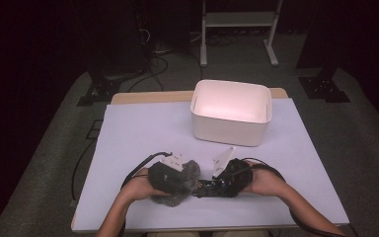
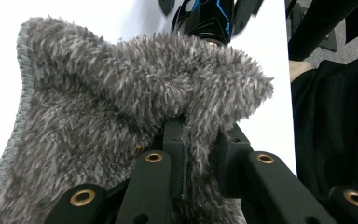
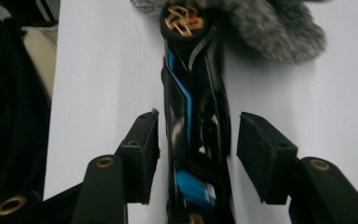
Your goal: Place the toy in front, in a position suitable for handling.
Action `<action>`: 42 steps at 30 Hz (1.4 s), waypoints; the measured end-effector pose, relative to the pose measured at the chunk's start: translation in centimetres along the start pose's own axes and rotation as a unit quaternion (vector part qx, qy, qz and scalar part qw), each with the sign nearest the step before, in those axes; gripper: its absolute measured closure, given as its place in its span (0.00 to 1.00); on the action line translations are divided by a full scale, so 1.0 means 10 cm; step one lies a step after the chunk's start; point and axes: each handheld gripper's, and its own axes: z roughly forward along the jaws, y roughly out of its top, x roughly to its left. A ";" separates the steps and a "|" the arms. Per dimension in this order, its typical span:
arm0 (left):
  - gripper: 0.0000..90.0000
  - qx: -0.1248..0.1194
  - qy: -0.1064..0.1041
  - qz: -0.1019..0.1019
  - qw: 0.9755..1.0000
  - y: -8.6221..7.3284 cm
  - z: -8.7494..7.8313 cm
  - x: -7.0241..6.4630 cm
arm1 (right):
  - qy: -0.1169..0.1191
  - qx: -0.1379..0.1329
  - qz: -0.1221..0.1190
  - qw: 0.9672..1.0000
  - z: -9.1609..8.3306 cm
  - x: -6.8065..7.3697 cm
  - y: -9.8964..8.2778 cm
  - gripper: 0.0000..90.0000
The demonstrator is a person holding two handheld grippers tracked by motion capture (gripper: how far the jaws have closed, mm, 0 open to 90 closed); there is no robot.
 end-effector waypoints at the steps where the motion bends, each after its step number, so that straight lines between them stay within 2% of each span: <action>1: 0.86 -0.001 -0.001 0.000 1.000 0.00 0.00 0.00 | 0.001 0.008 -0.005 1.000 0.03 0.00 0.05 0.54; 5: 0.86 -0.008 -0.004 -0.003 1.000 -0.02 0.00 0.01 | 0.004 0.041 -0.015 0.999 0.19 0.00 0.19 0.59; 8: 0.86 -0.013 -0.007 -0.005 1.000 -0.03 -0.01 0.01 | 0.009 0.053 -0.024 0.998 0.20 -0.01 0.24 0.61; 13: 0.87 -0.026 0.000 -0.008 1.000 0.00 -0.11 0.01 | 0.008 0.014 -0.015 1.000 0.18 -0.01 0.20 0.62; 17: 0.87 -0.031 0.014 0.001 0.999 0.08 -0.26 -0.03 | 0.014 -0.026 0.000 1.000 0.16 -0.05 0.19 0.62; 22: 0.87 -0.048 0.031 0.024 0.998 0.30 -0.56 -0.07 | 0.003 -0.084 0.006 0.996 0.08 -0.05 0.26 0.62; 24: 0.87 -0.055 0.030 0.036 0.997 0.41 -0.65 -0.10 | -0.002 -0.105 0.008 0.994 0.05 -0.05 0.31 0.62; 26: 0.87 -0.043 0.033 0.057 0.997 0.54 -0.67 -0.16 | 0.002 -0.119 0.008 0.993 0.04 -0.04 0.33 0.62; 28: 0.87 -0.030 0.041 0.067 0.996 0.62 -0.65 -0.19 | -0.001 -0.122 0.006 0.992 0.04 -0.03 0.32 0.62; 31: 0.87 -0.037 0.034 0.067 0.996 0.64 -0.61 -0.18 | -0.003 -0.133 0.014 0.991 0.01 -0.03 0.24 0.62; 34: 0.87 -0.051 0.025 0.061 0.997 0.61 -0.59 -0.16 | -0.007 -0.139 0.019 0.990 -0.02 -0.02 0.17 0.62; 37: 0.87 -0.055 0.023 0.056 0.997 0.58 -0.58 -0.15 | -0.008 -0.142 0.023 0.990 -0.04 -0.01 0.13 0.62; 42: 0.87 -0.044 0.023 0.042 0.998 0.49 -0.55 -0.10 | -0.010 -0.145 0.026 0.989 -0.08 -0.01 0.07 0.62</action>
